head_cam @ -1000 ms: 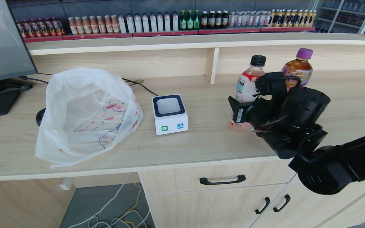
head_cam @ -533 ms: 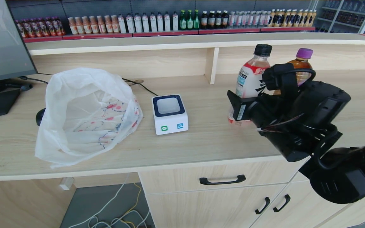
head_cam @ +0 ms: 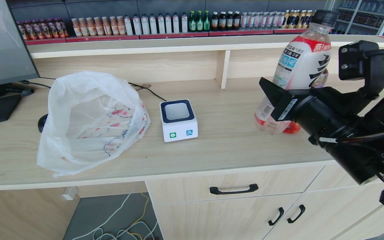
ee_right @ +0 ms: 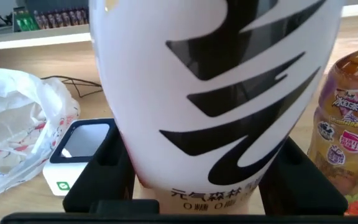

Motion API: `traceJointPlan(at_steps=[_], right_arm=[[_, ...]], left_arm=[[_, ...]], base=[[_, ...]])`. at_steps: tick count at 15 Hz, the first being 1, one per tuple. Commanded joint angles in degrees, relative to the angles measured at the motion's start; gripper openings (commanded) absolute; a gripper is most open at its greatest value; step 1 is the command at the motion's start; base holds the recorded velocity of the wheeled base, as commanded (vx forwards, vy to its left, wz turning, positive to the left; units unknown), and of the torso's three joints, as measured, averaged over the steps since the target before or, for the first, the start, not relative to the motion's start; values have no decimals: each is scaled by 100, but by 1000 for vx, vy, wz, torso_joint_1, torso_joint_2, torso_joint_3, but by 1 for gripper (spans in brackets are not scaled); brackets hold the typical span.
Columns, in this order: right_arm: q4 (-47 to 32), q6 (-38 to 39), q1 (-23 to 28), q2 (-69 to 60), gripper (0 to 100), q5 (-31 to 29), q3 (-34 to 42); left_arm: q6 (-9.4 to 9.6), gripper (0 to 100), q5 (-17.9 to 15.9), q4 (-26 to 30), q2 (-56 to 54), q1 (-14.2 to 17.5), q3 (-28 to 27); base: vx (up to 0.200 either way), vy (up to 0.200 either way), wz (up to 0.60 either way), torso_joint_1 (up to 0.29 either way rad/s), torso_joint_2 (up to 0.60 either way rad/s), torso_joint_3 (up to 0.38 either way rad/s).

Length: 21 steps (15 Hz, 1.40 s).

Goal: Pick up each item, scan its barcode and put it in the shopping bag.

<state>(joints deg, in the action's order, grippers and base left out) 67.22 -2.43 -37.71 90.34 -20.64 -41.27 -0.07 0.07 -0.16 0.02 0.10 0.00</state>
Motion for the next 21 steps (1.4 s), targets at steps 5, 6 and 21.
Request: traceJointPlan(at_steps=[5,6,21], right_arm=[[-7,383,-176,-1634,0,473,1850],[-16,462,-176,-1696,0,640,2000],[-16,2299,-158,-755,0,4375,1534]], left_arm=[[-1,100,1,-2,-2,-1,0],[-1,100,1,-2,-2,-1,0],[-1,100,1,-2,-2,-1,0]], base=[[0,0,0,0,0,0],[0,0,0,0,0,0],[0,0,0,0,0,0]])
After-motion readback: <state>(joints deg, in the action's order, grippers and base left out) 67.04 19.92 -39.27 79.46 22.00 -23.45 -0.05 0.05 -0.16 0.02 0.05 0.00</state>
